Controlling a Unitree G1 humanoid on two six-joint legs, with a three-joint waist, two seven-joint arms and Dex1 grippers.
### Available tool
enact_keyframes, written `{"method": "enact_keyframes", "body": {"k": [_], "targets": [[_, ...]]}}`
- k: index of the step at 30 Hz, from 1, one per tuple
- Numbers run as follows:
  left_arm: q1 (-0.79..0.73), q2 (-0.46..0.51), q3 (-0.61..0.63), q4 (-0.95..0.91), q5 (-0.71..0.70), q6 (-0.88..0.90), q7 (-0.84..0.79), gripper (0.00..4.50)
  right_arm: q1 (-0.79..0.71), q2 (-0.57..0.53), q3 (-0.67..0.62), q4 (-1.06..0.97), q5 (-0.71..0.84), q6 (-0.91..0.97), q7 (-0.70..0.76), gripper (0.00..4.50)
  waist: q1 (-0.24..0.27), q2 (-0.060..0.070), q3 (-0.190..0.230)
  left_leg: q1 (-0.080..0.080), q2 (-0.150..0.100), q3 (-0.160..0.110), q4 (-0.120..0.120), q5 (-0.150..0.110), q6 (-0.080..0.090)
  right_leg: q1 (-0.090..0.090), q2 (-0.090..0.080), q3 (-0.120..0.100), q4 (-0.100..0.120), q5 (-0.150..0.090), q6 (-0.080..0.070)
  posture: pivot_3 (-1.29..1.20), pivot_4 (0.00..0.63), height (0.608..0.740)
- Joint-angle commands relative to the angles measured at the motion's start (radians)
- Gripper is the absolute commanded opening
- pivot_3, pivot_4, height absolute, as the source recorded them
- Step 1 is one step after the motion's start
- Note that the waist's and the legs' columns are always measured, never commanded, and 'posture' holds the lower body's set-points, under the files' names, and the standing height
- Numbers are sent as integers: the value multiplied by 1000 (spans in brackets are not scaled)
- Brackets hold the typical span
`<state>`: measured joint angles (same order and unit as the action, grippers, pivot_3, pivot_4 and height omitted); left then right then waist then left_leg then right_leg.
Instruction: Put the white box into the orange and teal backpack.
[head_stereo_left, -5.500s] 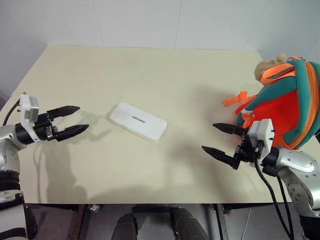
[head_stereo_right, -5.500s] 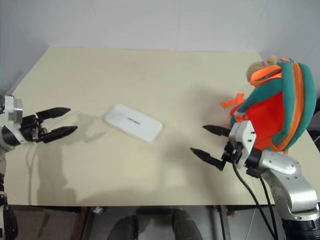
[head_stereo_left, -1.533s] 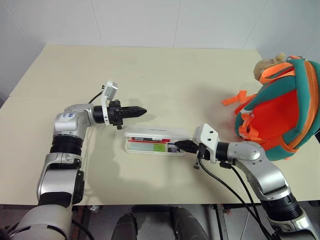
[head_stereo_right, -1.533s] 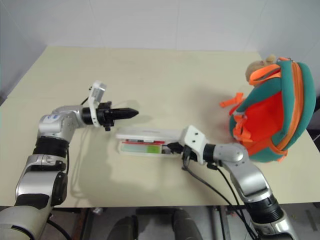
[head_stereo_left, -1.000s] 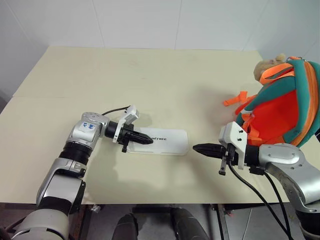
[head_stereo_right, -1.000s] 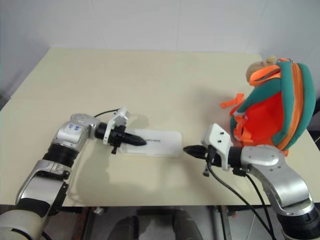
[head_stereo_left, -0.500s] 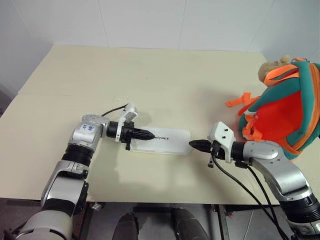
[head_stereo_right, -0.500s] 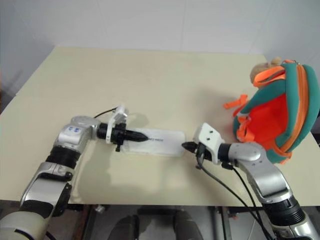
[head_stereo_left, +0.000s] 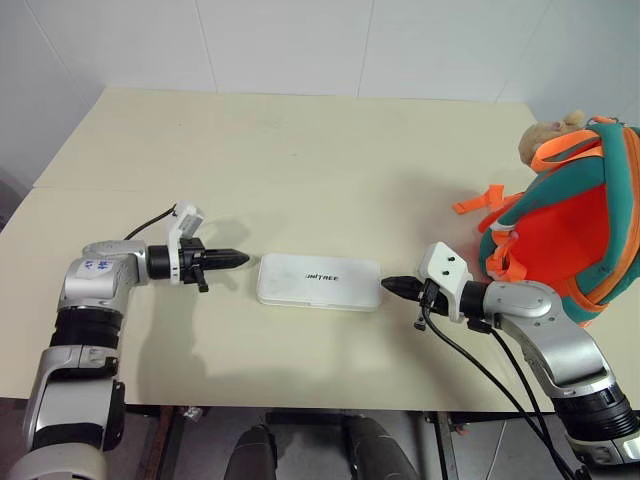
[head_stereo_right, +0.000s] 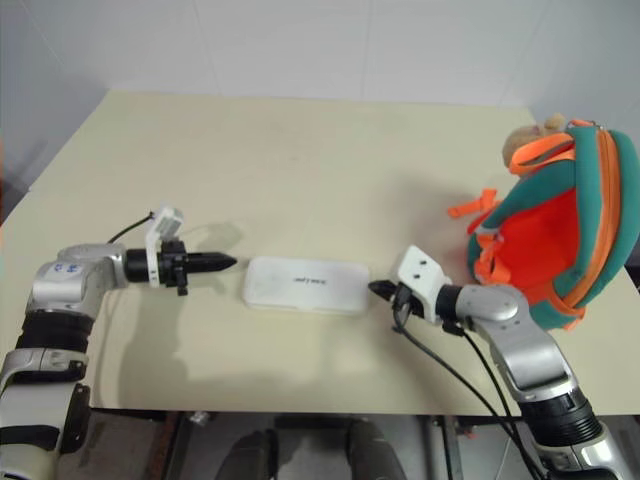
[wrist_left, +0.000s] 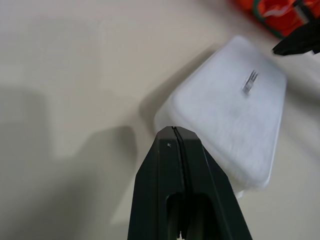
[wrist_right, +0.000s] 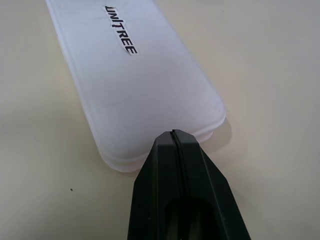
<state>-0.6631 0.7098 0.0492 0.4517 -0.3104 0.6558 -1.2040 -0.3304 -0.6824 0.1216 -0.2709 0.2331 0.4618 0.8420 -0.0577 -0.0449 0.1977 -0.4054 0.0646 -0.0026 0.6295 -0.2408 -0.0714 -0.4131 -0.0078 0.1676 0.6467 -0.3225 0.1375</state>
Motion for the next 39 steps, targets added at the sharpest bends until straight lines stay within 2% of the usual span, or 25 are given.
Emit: {"method": "enact_keyframes", "body": {"k": [1, 5, 12, 25, 39], "targets": [[59, 23, 7, -110, -51, 72, -22, 5, -11, 7, -2, -6, 0, -25, 11, 13, 0, 0, 0, 0, 0, 0, 0, 0, 0, 0, 0, 0, 0, 0, 0, 0, 150, 740], [100, 5, 2, -158, -79, 125, -9, 5, -19, 13, 6, 6, -7, -31, 18, 13, 2, 0, 0, 0, 0, 0, 0, 0, 0, 0, 0, 0, 0, 0, -1, 0, 150, 740], [91, -33, -6, -153, -88, 116, 13, 5, -11, 10, 23, -1, -12, -25, 30, 13, 1, 0, 0, 0, 0, 0, 1, 0, 0, 0, 0, 0, 0, 0, 0, 0, 150, 740], [71, -4, -7, -100, -70, 74, 13, 5, 5, -5, -8, 21, -38, -37, -7, 13, 0, 0, 0, 0, 0, 0, 0, 0, 0, 0, 0, 0, 0, 0, -1, 0, 150, 740], [33, -25, -37, -56, -64, 27, 6, 5, -18, 40, 33, 111, -112, -91, -42, 13, 0, 0, 0, 0, 0, 0, 0, 0, 0, 0, 0, 0, 0, 0, -1, 0, 150, 740]]}}
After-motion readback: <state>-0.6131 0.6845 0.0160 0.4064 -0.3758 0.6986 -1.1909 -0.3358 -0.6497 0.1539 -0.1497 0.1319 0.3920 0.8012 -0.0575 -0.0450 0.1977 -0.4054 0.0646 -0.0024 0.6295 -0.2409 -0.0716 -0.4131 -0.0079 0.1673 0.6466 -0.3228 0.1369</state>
